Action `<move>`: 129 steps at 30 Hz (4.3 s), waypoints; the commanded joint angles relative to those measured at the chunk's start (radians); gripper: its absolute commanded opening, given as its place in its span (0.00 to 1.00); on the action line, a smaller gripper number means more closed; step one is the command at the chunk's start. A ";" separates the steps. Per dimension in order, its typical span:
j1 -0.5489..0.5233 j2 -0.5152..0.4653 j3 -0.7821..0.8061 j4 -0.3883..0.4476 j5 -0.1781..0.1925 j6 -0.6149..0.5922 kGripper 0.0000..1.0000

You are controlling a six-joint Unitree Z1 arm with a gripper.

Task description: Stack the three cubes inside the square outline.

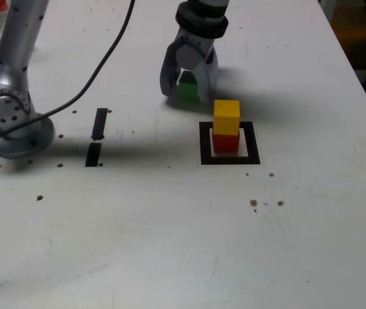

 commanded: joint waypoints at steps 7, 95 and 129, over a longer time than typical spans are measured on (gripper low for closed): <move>0.002 0.004 -0.006 -0.007 -0.003 0.001 0.33; -0.475 -0.125 -0.297 0.259 -0.050 -0.595 0.28; -0.468 -0.093 -0.266 0.211 -0.052 -0.595 0.40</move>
